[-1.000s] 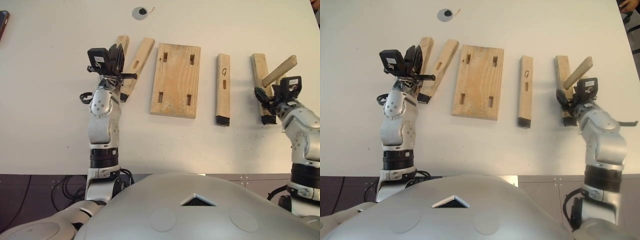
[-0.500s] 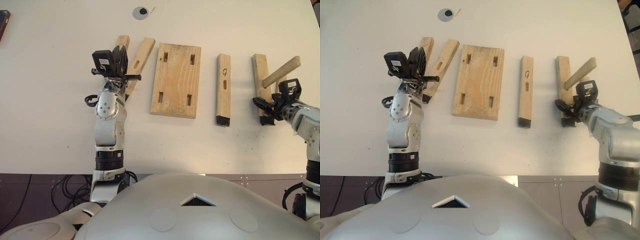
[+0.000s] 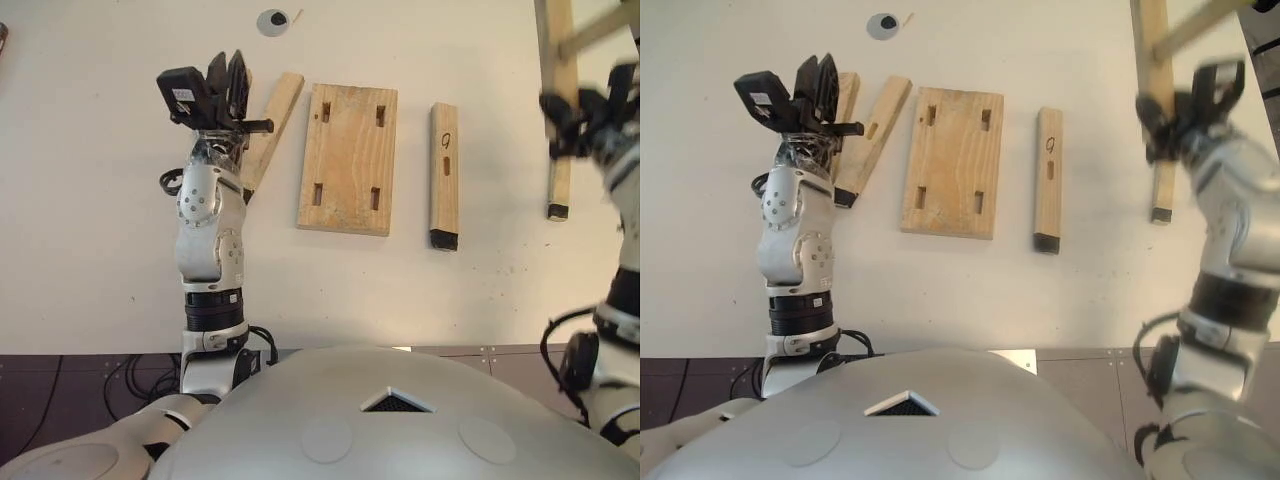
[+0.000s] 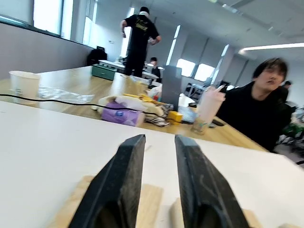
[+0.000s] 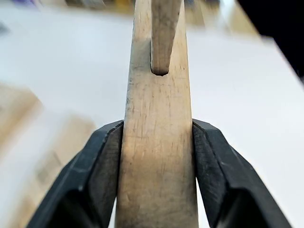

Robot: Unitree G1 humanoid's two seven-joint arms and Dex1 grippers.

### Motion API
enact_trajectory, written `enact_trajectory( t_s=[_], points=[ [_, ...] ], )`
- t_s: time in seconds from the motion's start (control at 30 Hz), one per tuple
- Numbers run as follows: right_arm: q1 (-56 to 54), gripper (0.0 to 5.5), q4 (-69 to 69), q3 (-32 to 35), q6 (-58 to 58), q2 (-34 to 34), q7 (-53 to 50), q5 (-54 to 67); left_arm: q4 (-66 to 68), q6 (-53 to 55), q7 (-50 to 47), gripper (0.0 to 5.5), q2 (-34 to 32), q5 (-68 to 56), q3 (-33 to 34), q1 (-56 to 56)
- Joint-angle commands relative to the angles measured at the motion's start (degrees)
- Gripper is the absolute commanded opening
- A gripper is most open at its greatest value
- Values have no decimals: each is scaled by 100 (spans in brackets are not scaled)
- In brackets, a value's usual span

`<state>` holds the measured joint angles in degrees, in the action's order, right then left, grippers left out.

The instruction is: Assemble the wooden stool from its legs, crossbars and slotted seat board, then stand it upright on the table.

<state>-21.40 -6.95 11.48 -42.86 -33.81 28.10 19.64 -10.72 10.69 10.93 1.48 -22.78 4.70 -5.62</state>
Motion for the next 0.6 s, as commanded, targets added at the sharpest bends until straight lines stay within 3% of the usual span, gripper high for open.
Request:
enact_trajectory(
  t_s=[0.03, 0.3, 0.6],
  points=[
    [-1635, 205, 569, -1074, 788, 197, 2158, 484, 55, 824, 1657, 163, 44, -2444, 386, -905],
    [-1964, 205, 320, -902, 485, 16, 3741, 1744, -43, 2320, 3226, 265, -911, -4024, 318, -1725],
    [-1218, 205, -279, -1248, -204, -195, 4202, 2219, -277, 2428, 3716, 266, -1205, -4224, 435, -1599]
  ],
)
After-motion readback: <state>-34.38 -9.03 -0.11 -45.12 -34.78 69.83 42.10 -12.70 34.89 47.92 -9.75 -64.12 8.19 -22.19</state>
